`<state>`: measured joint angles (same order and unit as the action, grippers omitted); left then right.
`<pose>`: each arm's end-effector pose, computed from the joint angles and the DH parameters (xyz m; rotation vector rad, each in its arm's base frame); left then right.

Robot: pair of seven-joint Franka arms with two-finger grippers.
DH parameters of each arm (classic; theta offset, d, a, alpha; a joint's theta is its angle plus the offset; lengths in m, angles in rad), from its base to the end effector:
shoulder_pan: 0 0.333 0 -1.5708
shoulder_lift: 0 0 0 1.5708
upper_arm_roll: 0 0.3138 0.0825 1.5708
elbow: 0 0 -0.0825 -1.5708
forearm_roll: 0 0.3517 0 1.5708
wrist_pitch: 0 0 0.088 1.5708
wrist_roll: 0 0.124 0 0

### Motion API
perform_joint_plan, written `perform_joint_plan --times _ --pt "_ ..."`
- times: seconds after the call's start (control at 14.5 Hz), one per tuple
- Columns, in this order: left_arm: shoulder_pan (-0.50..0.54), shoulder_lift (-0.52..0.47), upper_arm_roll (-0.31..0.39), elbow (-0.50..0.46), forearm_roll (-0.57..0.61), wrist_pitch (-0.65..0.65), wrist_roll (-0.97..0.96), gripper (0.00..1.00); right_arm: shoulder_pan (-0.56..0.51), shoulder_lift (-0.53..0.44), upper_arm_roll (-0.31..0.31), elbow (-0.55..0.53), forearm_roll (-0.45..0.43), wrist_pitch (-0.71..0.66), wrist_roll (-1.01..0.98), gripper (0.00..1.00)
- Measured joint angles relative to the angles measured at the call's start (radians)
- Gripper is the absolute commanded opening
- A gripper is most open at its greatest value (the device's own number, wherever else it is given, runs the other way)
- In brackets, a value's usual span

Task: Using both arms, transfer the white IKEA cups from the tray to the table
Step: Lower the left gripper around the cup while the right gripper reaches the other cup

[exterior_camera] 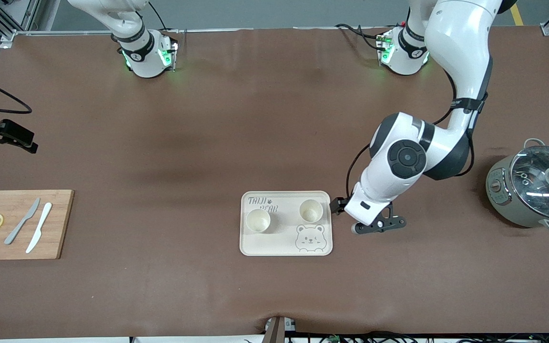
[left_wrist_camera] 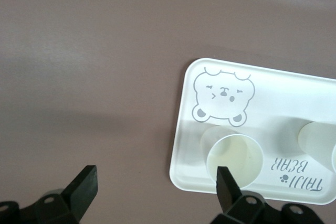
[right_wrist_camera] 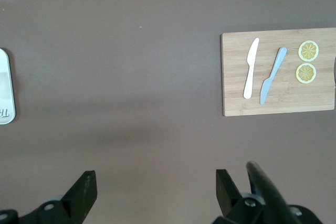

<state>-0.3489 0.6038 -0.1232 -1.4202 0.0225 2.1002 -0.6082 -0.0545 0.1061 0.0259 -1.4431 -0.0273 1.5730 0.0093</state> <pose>0.6273 -0.3005 0.3501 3.0488 0.2290 0.0672 0.5557 -0.0201 0.6046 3.1160 -0.0597 0.0368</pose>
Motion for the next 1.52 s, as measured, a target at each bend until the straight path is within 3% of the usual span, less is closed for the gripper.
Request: perform_joint_plan --times 0.48,0.83,1.11,1.52 --pt "-0.044 0.068 0.0 -0.005 0.055 0.128 -0.13 1.0 0.145 0.038 0.01 -0.001 0.001 0.103 0.149 1.0" --pt "-0.078 0.109 0.0 -0.099 0.093 0.292 -0.179 1.0 0.277 0.125 0.015 0.038 0.001 0.156 0.386 1.0" --pt "-0.107 0.108 0.0 -0.113 0.098 0.295 -0.198 1.0 0.362 0.22 0.016 0.066 0.007 0.275 0.582 1.0" --pt "-0.112 0.106 0.001 -0.152 0.122 0.295 -0.202 1.0 0.452 0.382 0.017 0.071 0.033 0.454 0.673 1.0"
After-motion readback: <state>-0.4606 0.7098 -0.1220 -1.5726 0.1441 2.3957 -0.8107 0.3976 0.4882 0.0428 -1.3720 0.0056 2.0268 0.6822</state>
